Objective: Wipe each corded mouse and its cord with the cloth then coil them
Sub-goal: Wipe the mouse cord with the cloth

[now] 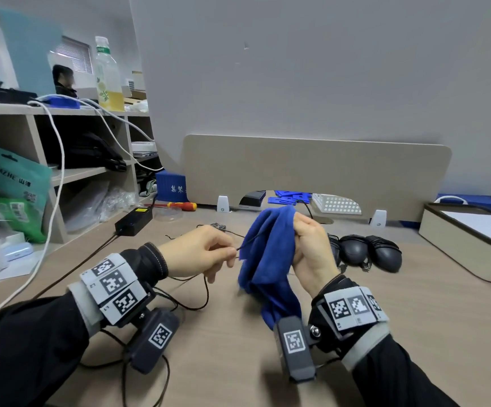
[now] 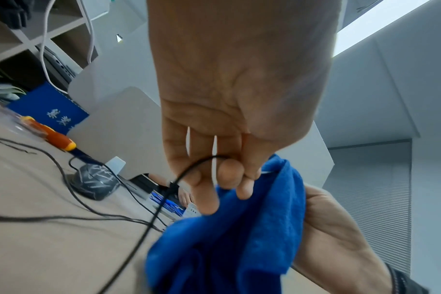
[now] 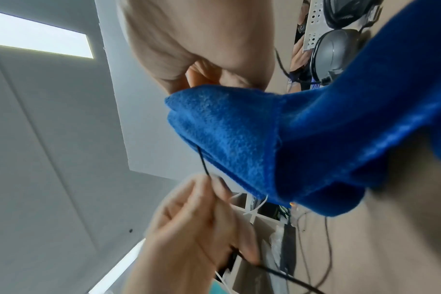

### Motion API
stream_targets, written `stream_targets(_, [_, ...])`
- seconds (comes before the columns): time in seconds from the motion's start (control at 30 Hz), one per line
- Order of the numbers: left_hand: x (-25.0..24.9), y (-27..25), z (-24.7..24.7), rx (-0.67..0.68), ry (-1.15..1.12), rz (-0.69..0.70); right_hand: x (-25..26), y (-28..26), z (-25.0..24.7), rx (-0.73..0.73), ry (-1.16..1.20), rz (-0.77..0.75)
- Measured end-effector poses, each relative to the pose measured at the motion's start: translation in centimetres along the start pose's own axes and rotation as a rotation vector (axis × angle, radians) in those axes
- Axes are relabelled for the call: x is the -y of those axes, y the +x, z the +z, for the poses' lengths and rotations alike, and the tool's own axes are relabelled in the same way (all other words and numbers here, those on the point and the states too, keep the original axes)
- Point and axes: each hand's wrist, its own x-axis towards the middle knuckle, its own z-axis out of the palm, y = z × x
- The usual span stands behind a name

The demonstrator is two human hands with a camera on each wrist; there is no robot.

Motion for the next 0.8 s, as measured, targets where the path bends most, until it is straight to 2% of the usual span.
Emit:
stream_targets(0.17, [0.2, 0.4, 0.2, 0.104, 0.097, -0.095, -1.0, 0.6, -0.1, -0.067, -0.073, -0.012])
stream_targets(0.37, [-2.0, 2.1, 2.2, -0.154, -0.237, -0.029, -1.1, 0.7, -0.1, -0.059, -0.125, -0.027])
stream_targets(0.5, [-2.8, 2.8, 3.1, -0.222, -0.129, 0.072, -1.0, 0.4, -0.3, -0.084, -0.145, -0.019])
stream_targets(0.6, [-2.2, 2.6, 2.9, -0.257, 0.011, 0.099, -0.4, 0.5, -0.8, -0.112, -0.062, -0.016])
stream_targets(0.67, [-1.5, 2.1, 2.7, -0.212, 0.110, 0.079, -0.2, 0.7, -1.2, -0.125, -0.032, -0.022])
stream_targets(0.8, [0.6, 0.8, 2.0, -0.101, 0.170, -0.012, 0.3, 1.0, -1.7, -0.137, 0.028, -0.023])
